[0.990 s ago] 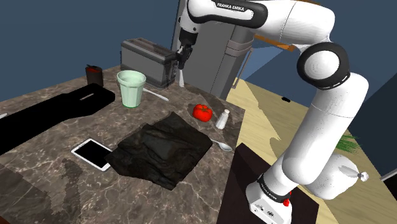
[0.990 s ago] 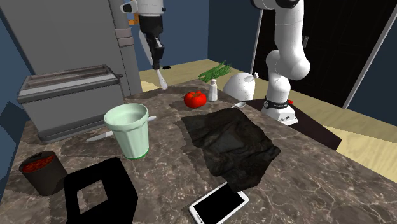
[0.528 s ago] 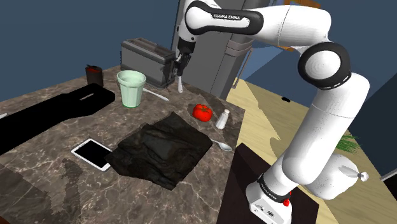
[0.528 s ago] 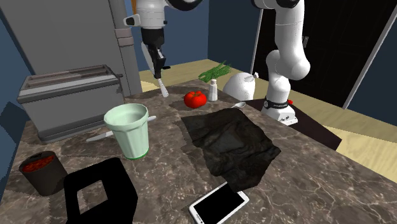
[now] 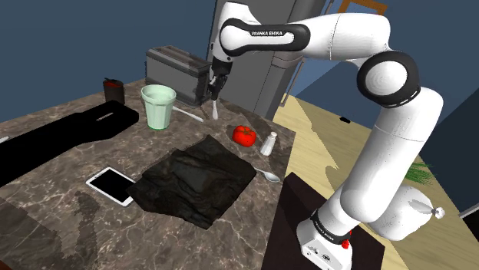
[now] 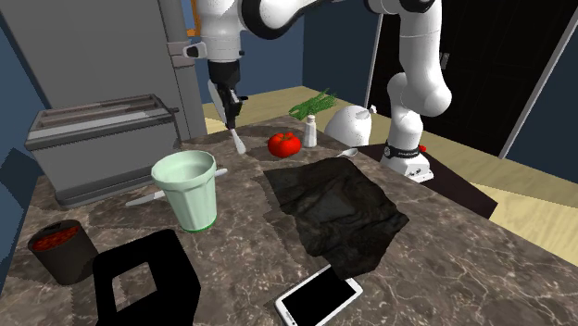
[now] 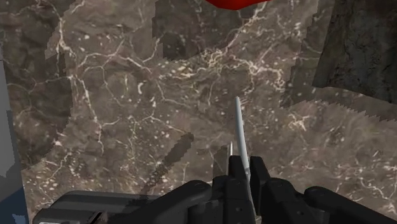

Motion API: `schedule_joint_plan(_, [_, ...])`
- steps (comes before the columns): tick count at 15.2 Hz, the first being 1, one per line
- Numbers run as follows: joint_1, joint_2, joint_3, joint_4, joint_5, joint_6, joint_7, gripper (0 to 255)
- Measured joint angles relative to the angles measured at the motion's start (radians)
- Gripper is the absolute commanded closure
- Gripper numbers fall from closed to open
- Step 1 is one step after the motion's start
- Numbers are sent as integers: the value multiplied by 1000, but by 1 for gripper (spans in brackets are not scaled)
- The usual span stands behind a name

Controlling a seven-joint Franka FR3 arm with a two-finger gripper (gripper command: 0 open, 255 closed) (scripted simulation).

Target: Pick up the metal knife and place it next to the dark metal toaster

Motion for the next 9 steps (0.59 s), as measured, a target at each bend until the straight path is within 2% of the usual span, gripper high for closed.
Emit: schedule_joint_plan(9, [0,23,-2,-92,-6,116,5,255])
